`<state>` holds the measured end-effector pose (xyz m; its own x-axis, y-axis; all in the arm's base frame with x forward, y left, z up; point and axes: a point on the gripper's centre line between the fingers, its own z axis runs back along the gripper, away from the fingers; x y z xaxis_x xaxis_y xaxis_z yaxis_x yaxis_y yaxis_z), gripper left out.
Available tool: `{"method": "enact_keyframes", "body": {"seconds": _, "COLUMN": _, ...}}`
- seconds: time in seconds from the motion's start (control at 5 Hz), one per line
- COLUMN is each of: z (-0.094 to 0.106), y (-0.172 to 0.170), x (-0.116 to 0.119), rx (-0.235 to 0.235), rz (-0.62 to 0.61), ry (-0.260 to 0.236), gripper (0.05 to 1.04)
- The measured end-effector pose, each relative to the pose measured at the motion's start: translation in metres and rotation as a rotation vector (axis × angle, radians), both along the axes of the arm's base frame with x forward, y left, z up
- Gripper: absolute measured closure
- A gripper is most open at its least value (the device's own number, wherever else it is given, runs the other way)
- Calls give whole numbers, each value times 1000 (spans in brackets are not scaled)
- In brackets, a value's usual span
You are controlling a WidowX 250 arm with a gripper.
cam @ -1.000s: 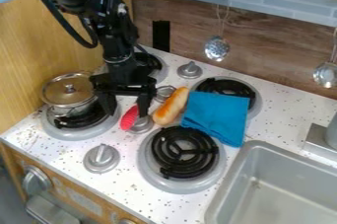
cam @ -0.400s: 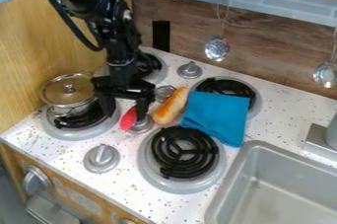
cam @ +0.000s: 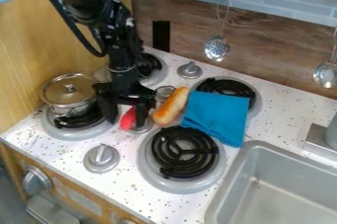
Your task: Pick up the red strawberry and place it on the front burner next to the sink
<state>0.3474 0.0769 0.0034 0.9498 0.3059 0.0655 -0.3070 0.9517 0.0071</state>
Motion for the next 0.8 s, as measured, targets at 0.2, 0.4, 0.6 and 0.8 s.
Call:
{"method": "enact_keyframes", "body": {"seconds": 0.2, "z": 0, "y": -1, "x": 0, "rx": -11, "rz": -10, "ry": -1, "gripper": 523}}
{"method": "enact_keyframes", "body": {"seconds": 0.4, "z": 0, "y": -4, "x": -2, "rx": -23, "rz": -19, "ry": 3, "gripper": 625}}
{"method": "enact_keyframes", "body": {"seconds": 0.6, "z": 2, "y": -6, "x": -4, "rx": -34, "rz": -30, "ry": 5, "gripper": 625}}
{"method": "enact_keyframes", "body": {"seconds": 0.8, "z": 8, "y": -8, "x": -3, "rx": -47, "rz": -42, "ry": -14, "gripper": 625}}
